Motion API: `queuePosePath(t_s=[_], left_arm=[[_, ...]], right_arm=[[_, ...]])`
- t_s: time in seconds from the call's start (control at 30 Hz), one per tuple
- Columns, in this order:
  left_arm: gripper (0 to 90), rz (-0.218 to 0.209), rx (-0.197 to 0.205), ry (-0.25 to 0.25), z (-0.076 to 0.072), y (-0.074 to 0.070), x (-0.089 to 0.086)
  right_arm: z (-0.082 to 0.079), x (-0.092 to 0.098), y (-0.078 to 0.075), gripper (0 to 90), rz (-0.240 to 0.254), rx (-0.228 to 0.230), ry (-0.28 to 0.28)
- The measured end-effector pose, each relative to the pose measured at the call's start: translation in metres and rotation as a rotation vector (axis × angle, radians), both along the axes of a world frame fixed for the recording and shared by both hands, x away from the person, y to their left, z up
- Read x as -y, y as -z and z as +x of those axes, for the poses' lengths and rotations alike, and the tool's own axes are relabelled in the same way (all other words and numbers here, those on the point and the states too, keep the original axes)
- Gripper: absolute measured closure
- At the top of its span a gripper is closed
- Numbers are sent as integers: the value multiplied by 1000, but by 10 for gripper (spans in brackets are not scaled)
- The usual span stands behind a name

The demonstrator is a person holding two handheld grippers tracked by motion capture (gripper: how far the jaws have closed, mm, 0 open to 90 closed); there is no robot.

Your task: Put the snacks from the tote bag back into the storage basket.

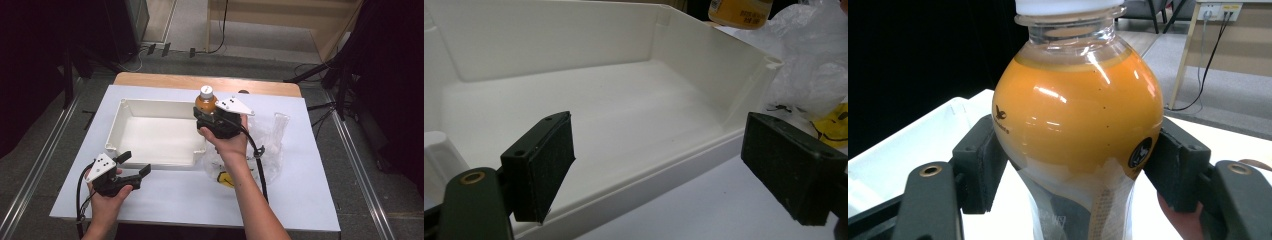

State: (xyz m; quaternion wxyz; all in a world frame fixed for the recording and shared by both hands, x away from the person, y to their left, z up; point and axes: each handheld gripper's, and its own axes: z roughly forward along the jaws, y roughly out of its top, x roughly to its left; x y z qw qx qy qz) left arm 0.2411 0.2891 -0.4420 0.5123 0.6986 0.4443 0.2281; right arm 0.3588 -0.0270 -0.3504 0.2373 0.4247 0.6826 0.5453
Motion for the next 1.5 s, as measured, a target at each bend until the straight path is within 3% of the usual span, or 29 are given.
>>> queuePosePath(t_s=[0.6, 1.13, 1.5], left_arm=[[139, 21, 10, 2, 1, 1, 1], [140, -4, 4, 2, 2, 0, -2], [140, -18, 3, 0, 4, -1, -2]], right_arm=[[3, -20, -1, 318, 4, 9, -17], [5, -33, 6, 318, -14, 1, -27], [9, -32, 12, 318, -26, -7, -20]])
